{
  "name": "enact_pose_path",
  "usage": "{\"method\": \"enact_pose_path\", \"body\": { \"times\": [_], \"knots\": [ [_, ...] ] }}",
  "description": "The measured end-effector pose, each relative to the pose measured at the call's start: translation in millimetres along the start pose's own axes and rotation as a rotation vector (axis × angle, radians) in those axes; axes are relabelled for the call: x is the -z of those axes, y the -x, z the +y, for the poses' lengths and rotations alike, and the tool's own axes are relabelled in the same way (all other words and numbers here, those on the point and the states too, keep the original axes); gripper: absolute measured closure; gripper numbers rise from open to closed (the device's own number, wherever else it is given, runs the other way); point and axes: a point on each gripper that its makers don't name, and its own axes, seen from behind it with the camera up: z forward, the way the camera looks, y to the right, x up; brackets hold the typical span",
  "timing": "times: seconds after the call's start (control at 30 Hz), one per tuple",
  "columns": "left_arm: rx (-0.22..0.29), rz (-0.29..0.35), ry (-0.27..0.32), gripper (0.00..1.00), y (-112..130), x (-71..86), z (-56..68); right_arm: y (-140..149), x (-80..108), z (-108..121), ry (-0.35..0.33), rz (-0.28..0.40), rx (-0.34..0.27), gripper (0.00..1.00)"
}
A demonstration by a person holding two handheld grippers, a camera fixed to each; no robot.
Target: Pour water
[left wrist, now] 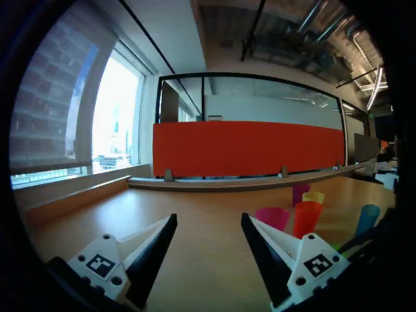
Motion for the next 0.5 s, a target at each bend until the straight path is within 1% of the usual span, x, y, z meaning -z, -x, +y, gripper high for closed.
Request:
{"method": "enact_pose_path", "body": {
  "times": [0.5],
  "knots": [
    [0.000, 0.000, 0.000, 0.09, -0.2, -0.2, 0.2, -1.3, 0.1, 1.6, 0.000, 0.000, 0.001, 0.00]
  ]
}}
